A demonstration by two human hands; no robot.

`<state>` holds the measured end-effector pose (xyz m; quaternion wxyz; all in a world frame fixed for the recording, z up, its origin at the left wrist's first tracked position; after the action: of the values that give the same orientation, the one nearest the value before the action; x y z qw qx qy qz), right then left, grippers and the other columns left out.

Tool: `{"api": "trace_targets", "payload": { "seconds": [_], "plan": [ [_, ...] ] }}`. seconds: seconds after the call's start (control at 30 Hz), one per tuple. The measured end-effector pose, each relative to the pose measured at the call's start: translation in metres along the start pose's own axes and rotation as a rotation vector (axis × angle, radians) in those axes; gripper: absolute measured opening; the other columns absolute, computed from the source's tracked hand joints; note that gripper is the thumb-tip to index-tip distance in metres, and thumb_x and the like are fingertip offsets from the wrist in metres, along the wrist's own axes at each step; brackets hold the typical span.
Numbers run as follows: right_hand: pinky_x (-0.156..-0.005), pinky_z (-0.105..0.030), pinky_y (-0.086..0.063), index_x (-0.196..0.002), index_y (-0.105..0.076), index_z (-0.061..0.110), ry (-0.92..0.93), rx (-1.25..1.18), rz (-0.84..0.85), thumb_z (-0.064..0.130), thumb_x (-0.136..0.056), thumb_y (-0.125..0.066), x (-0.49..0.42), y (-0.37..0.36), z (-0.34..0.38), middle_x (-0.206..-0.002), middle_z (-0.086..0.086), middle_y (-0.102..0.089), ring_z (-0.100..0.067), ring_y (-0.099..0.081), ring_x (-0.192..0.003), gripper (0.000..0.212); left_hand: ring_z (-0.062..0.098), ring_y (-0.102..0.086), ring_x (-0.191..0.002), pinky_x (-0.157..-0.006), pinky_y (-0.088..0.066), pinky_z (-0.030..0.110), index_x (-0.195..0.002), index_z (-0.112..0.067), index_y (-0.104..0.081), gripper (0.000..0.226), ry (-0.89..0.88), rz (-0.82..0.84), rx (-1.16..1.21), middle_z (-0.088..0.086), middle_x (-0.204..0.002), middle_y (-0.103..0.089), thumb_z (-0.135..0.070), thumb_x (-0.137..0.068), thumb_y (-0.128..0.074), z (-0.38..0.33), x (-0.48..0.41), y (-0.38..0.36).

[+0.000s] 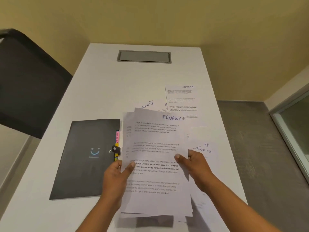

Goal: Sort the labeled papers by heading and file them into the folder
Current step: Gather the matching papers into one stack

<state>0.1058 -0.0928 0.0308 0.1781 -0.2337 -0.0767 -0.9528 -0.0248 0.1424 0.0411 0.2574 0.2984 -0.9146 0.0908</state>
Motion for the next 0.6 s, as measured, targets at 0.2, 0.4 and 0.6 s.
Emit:
{"api": "trace_targets", "payload": {
  "seconds": [0.2,0.4,0.6],
  "plan": [
    [-0.086,-0.063,-0.052,-0.087,-0.077,0.008,-0.008,-0.037,-0.100,0.035,-0.090,-0.066,0.012,0.021,-0.012,-0.089,-0.017,-0.076,-0.048,-0.067,-0.091,0.029,0.026,-0.073,-0.089,-0.080,-0.057,0.042,-0.100,-0.007,-0.068,0.020,-0.033,-0.020,0.020,0.007,-0.094,-0.077,-0.025,-0.094,-0.060,-0.005,0.001,-0.001],
    [-0.069,-0.042,-0.058,-0.094,-0.074,0.008,-0.001,-0.122,-0.182,0.035,-0.082,-0.072,0.018,0.050,-0.019,-0.091,-0.015,-0.076,-0.030,-0.073,-0.078,0.029,0.027,-0.073,-0.091,-0.079,-0.060,0.046,-0.115,-0.016,-0.067,0.022,-0.015,-0.042,0.008,0.006,-0.099,-0.076,-0.022,-0.097,-0.057,0.002,-0.006,0.006],
    [-0.078,-0.038,-0.055,-0.104,-0.065,0.004,-0.009,-0.344,-0.112,0.036,-0.081,-0.074,0.016,0.037,-0.024,-0.101,-0.011,-0.073,-0.028,-0.069,-0.086,0.041,0.022,-0.073,-0.091,-0.071,-0.060,0.033,-0.110,-0.016,-0.068,0.018,0.039,0.063,0.018,0.005,-0.099,-0.076,-0.019,-0.097,-0.056,0.008,0.000,-0.015]
  ]
}}
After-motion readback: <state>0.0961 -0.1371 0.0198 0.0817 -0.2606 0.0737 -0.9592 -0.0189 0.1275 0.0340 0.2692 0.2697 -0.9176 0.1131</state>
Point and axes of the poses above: each hand's wrist, its own x-axis away from the middle knuckle, its own y-axis out of the back of the hand, z = x × y, the point moved 8 cm from there along -x, towards the middle knuckle
